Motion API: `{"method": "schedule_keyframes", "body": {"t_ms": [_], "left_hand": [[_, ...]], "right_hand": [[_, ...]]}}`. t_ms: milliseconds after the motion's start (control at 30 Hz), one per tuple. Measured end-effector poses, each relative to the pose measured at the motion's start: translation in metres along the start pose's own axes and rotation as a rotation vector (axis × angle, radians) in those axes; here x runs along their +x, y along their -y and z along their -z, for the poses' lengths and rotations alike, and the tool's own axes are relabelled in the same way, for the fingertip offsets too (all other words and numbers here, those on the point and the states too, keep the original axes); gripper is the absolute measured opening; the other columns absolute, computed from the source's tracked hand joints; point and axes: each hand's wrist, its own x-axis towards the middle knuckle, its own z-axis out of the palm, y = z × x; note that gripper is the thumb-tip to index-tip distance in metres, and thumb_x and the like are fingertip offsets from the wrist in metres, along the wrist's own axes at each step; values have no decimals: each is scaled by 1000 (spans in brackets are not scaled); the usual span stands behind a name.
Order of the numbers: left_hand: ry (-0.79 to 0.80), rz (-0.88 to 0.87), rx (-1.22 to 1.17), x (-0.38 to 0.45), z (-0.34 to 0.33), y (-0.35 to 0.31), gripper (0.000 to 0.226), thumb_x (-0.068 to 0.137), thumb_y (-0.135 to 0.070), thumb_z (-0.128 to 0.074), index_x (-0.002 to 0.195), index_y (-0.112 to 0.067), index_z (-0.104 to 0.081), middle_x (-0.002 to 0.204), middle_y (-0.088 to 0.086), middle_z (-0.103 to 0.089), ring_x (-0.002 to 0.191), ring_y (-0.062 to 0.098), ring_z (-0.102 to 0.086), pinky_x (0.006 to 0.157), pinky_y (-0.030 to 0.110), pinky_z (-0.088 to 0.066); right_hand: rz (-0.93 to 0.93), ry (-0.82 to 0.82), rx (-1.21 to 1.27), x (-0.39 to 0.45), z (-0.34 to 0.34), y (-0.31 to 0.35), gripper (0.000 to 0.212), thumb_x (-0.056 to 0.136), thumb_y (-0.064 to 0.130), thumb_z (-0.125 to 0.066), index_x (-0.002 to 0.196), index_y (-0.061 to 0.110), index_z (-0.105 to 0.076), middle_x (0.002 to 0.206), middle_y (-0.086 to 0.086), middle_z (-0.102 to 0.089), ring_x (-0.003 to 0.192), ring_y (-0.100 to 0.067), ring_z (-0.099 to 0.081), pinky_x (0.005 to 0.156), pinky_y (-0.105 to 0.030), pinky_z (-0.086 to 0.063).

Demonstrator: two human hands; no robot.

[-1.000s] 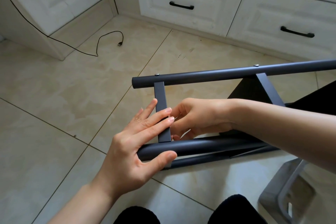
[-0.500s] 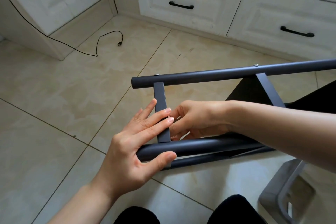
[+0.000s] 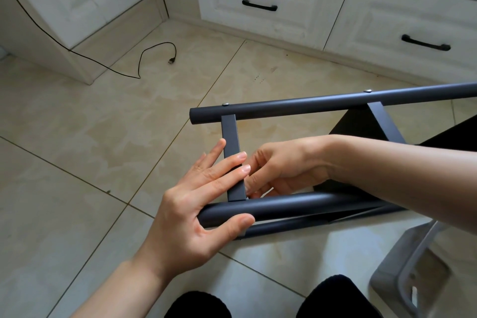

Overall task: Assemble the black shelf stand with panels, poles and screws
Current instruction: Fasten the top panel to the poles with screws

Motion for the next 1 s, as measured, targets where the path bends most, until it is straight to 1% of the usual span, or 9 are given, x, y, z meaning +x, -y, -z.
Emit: {"method": "schedule_keyframes", "body": {"t_ms": [233,400,467,600,700,767,833,900,1000], "left_hand": [[-1,-4,-6,-1,0,0,56,93,-50,-62,133,-11,-60,146,2,-55,148,24,-36,115,58,-36],[-6,-8,-10,-1,0,0,54,92,-49,-63,134,-14,-58,146,1,-55,148,24,-36,114,60,-37],[-7,-10,-10,-1,0,0,54,92,-48,-64,134,-14,-58,146,1,-55,148,24,-36,114,59,-37],[-4,-7,-18,0,0,0,55,92,-48,-64,134,-12,-58,146,2,-55,148,25,-36,115,57,-36],[-4,-8,-14,0,-1,0,54,92,-47,-64,132,-11,-60,145,2,-55,148,24,-36,116,51,-36],[-3,-9,-11,0,-1,-1,54,92,-47,-63,132,-10,-60,146,2,-55,148,24,-36,117,51,-36],[-2,-10,-12,0,0,-1,55,93,-48,-63,132,-10,-60,146,1,-55,148,24,-36,117,50,-35],[0,-9,-13,0,0,0,54,92,-47,-64,133,-12,-59,146,1,-55,148,24,-36,117,48,-35],[3,-12,-13,0,0,0,54,91,-46,-65,133,-13,-59,146,1,-55,148,24,-36,118,47,-35]], "right_hand": [[-12,-4,-20,0,-1,-2,16,96,8,-57,90,10,-71,88,-4,-69,82,-14,-64,85,-33,-52],[-48,-10,-37,-2,0,-2,12,98,9,-55,105,5,-64,98,-10,-64,87,-17,-62,83,-31,-53],[-51,13,-9,-2,0,-2,11,98,7,-54,100,6,-65,94,-8,-66,86,-16,-63,82,-29,-54],[-37,44,39,-1,-1,-3,13,97,5,-53,100,4,-65,94,-8,-68,84,-15,-68,81,-26,-56],[-25,38,52,-1,-2,-2,19,96,3,-53,87,8,-69,87,-8,-69,80,-16,-67,77,-27,-56],[-18,15,35,-2,-1,-1,27,95,2,-54,77,12,-72,81,-6,-69,76,-15,-64,75,-27,-55],[-20,5,4,-3,-1,-1,32,95,3,-54,73,16,-74,81,-4,-69,77,-14,-64,74,-27,-55],[-27,-5,-29,-4,-2,-1,26,95,4,-54,82,15,-75,92,-8,-70,86,-20,-64,79,-30,-54],[-32,-24,-70,-3,-3,-2,15,97,6,-54,101,7,-69,110,-18,-62,103,-29,-57,99,-44,-47]]}}
